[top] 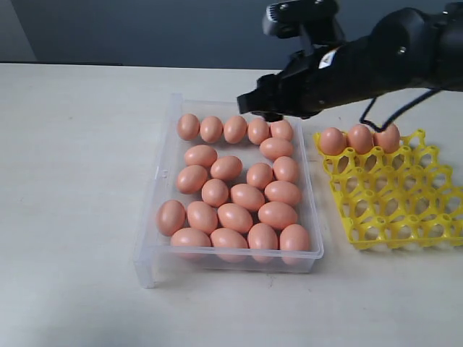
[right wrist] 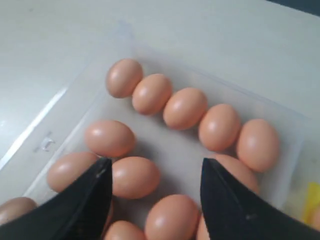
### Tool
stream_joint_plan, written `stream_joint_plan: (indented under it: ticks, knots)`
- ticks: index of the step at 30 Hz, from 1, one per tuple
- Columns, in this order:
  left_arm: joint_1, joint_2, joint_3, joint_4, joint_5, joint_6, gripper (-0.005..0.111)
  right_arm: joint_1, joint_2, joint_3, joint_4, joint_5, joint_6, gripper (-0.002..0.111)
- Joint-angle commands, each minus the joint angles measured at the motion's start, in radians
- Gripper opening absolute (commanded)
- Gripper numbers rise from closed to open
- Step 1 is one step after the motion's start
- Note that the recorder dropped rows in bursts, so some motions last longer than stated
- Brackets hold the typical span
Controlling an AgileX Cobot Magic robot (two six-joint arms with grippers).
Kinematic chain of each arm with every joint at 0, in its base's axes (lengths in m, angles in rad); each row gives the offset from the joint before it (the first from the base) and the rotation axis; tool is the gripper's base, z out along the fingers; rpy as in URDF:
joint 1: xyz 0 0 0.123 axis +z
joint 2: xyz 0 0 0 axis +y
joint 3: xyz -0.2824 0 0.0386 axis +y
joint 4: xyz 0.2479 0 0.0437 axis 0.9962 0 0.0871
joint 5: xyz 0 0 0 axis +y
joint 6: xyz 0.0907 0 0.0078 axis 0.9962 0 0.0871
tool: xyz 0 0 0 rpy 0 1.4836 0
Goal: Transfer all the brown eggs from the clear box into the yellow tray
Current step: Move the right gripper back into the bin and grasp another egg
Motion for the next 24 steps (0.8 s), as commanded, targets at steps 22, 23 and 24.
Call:
stream_joint_plan:
  ticks: [22,23,24]
  knots:
    - [0.000,0.001,0.005,0.000,-0.012,-0.001,0.012,0.039,0.563,-0.588,0.021,0.592,0.431,0.053]
    - [0.000,0.001,0.005,0.000,-0.012,-0.001,0.012,0.039,0.573,-0.588,0.022,0.599,0.434,0.053]
    - [0.000,0.001,0.005,0.000,-0.012,-0.001,0.012,0.039,0.583,-0.588,0.022,0.605,0.443,0.053]
